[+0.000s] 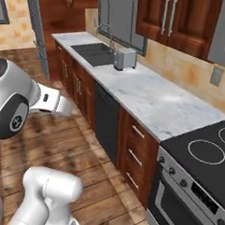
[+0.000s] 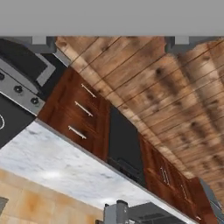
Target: Take 2 condiments from the cabinet and move them on the counter near the stove.Make sure the condiments are lined up with each other, next to each other.
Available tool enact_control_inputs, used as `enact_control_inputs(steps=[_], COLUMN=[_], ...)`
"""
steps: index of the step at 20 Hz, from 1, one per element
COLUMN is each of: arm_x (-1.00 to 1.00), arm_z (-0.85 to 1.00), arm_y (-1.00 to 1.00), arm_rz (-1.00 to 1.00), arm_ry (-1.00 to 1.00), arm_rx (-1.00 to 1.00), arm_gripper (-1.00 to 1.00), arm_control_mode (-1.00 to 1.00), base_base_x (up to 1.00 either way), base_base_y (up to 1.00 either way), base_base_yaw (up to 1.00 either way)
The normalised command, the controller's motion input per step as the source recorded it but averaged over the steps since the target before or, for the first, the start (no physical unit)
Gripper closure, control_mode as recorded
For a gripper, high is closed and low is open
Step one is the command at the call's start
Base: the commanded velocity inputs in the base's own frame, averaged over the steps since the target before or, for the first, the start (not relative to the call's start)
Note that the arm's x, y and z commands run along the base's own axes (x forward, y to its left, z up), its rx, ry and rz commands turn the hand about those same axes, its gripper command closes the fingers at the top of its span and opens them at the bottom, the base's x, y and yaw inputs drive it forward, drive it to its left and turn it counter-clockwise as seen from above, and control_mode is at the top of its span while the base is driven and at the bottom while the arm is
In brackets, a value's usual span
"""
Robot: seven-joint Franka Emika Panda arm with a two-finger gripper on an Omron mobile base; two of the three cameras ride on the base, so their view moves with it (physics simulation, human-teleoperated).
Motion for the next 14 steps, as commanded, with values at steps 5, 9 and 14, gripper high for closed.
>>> enact_control_inputs(steps=[5, 9, 14], arm_x=[0.0, 0.0, 0.0], arm_z=[0.0, 0.0, 0.0], arm_y=[0.0, 0.0, 0.0], arm_rz=[0.0, 0.0, 0.0], arm_ry=[0.0, 0.0, 0.0], arm_rx=[0.0, 0.0, 0.0], arm_gripper=[-1.0, -1.0, -1.0], arm_control_mode=[1.0, 1.0, 1.0], base_base_x=[-0.07, 0.67, 1.0], base_base_y=[0.58, 0.69, 0.52], base_base_yaw=[0.94, 0.7, 0.35])
